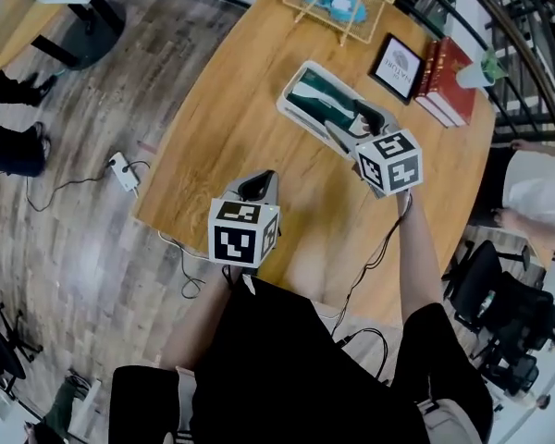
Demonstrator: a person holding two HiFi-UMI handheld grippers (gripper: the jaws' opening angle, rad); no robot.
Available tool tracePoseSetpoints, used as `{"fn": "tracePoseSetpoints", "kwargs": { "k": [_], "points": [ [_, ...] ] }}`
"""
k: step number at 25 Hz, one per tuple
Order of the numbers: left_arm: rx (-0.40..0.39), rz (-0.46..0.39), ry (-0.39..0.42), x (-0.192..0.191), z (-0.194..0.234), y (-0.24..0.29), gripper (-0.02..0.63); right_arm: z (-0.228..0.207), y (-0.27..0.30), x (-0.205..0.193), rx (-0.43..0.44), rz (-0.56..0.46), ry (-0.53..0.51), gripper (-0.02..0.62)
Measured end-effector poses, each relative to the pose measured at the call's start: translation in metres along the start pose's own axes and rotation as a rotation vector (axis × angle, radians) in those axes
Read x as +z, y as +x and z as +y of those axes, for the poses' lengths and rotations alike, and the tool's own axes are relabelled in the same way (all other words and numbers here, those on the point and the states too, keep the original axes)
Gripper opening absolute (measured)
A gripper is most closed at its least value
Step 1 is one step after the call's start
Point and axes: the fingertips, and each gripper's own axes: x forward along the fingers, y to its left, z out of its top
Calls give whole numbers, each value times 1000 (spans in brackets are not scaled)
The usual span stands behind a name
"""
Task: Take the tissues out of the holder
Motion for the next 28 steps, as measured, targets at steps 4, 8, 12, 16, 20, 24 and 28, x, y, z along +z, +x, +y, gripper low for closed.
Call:
{"fn": "tracePoseSetpoints", "kwargs": {
  "k": [4,8,12,16,20,24,28],
  "points": [
    [6,-4,-9,10,3,18,11,-11,28,-13,36,148,-163,304],
    [-3,1,-15,13,1,31,11,-18,43,-25,80,251,-214,305],
    [-13,10,-38,9,0,39,11,-25,54,-42,100,367,-255,336],
    [-28,16,-64,5,-1,44,11,-27,63,-49,96,443,-314,347],
    [-36,14,-83,3,0,46,11,-25,71,-53,92,514,-377,347],
    [-40,7,-99,3,2,45,11,-24,80,-67,90,617,-403,347],
    [-43,6,-112,1,4,45,11,-30,83,-80,68,688,-404,328]
  ]
}}
